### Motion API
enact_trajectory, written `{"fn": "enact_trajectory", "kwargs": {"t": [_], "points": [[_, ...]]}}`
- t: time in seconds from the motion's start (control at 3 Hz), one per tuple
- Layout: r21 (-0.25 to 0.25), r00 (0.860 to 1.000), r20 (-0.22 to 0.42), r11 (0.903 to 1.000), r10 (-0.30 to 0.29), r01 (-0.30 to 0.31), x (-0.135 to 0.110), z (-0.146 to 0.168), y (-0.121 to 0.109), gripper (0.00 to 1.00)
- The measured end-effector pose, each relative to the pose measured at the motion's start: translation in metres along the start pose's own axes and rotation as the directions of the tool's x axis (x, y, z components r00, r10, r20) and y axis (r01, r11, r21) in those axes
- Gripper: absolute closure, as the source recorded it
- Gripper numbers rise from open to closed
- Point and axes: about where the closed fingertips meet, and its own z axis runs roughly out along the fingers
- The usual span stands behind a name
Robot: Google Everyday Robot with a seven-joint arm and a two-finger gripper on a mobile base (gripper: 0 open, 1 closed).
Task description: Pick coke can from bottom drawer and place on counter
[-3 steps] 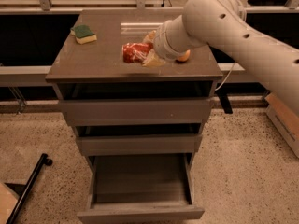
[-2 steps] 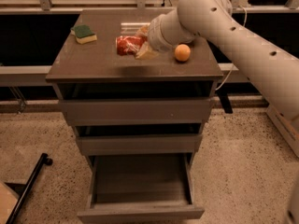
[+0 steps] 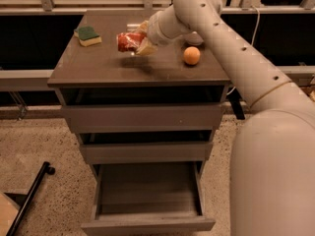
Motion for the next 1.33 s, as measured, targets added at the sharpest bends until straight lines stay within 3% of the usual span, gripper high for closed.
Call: {"fn": "enact_trajectory", "kwargs": {"t": [0.33, 1.0, 1.33], "points": [[-0.01, 1.0, -0.01, 1.0, 0.001, -0.001, 0.0122, 0.022, -0.015, 0.58], [-0.005, 1.0, -0.005, 1.0, 0.004, -0.004, 0.0112, 0.0236, -0.0175, 0.11], [-0.009, 1.0, -0.003, 1.0, 0.003, -0.003, 0.0102, 0.0268, -0.0158, 0.0]]}}
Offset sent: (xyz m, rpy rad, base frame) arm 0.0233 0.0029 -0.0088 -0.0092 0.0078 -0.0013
